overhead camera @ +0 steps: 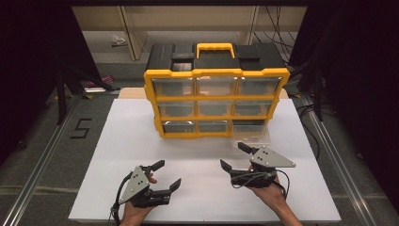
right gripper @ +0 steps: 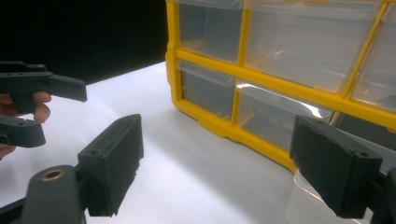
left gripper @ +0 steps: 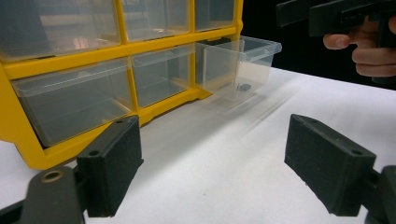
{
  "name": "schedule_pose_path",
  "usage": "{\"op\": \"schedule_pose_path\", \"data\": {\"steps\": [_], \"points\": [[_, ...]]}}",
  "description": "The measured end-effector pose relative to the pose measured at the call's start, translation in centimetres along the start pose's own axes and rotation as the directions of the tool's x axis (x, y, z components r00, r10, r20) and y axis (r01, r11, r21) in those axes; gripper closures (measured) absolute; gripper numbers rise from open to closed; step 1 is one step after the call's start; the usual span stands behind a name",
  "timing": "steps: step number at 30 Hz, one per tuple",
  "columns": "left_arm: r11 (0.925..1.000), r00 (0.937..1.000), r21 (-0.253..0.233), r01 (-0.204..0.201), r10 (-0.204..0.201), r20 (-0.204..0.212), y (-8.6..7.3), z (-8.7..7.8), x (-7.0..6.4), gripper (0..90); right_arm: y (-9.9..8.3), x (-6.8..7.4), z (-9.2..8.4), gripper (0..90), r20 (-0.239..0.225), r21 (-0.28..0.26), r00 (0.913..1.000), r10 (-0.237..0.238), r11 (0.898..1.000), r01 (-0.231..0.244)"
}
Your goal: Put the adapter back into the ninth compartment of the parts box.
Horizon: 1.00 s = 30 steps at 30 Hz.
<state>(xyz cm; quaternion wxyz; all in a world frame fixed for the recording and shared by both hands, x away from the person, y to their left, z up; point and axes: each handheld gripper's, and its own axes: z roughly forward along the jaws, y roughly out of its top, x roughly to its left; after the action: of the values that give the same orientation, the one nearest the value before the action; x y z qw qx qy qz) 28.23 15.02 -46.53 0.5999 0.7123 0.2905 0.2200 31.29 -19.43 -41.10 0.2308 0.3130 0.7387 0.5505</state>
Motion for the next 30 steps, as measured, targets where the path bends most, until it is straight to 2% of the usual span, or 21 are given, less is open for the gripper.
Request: {"op": "schedule_pose_path", "data": {"steps": [21, 30], "points": [[1.0000, 1.0000, 0.002, 0.000, 0.000, -0.001, -0.1, -0.4, -0.1, 18.4, -1.6, -0.3, -2.3, 17.9, 0.043, -0.044, 0.9989, 0.021, 0.999, -0.019], [1.0000, 1.0000, 0.006, -0.001, 0.001, 0.005, -0.1, -0.1, -0.1, 18.4, -3.2, -0.3, -2.9, 17.9, 0.059, -0.044, 0.9978, 0.032, 0.999, -0.029]]}}
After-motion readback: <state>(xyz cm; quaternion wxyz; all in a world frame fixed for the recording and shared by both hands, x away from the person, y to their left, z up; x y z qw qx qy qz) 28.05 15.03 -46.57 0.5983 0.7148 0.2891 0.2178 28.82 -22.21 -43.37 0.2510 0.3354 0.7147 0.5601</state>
